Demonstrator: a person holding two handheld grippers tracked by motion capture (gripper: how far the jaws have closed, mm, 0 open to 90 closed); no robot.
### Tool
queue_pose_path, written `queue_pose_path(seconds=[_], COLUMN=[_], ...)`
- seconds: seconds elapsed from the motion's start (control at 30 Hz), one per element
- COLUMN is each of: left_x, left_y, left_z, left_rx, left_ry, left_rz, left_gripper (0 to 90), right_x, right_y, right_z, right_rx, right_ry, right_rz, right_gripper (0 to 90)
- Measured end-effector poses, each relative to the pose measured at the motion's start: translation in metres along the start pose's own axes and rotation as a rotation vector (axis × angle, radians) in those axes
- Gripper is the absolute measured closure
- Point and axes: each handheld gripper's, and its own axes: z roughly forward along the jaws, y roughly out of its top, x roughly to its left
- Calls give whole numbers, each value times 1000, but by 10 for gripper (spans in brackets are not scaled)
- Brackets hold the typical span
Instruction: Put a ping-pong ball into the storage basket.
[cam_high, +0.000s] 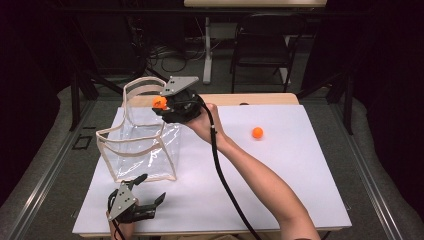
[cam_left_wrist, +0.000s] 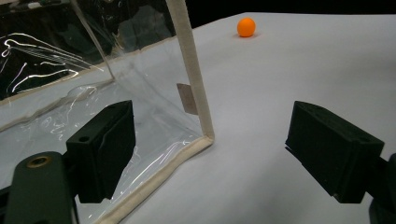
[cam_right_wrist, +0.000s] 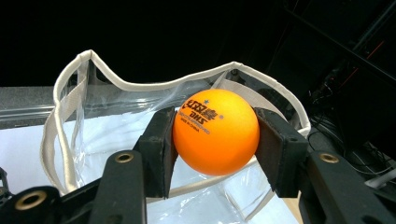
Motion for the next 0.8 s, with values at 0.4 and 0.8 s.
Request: queue_pose_path(seconds=[0.4, 0.8], left_x=[0, 0], left_y=[0, 0], left_z=[0, 0], left_rx=[0, -2], left_ry=[0, 1], left_rz=[1, -1], left_gripper=[157, 157], right_x=[4, 7], right_y=[0, -1], right_z=[9, 15], right_rx=[7, 23], right_ry=[16, 27], right_rz=[12, 10], right_gripper=[507, 507])
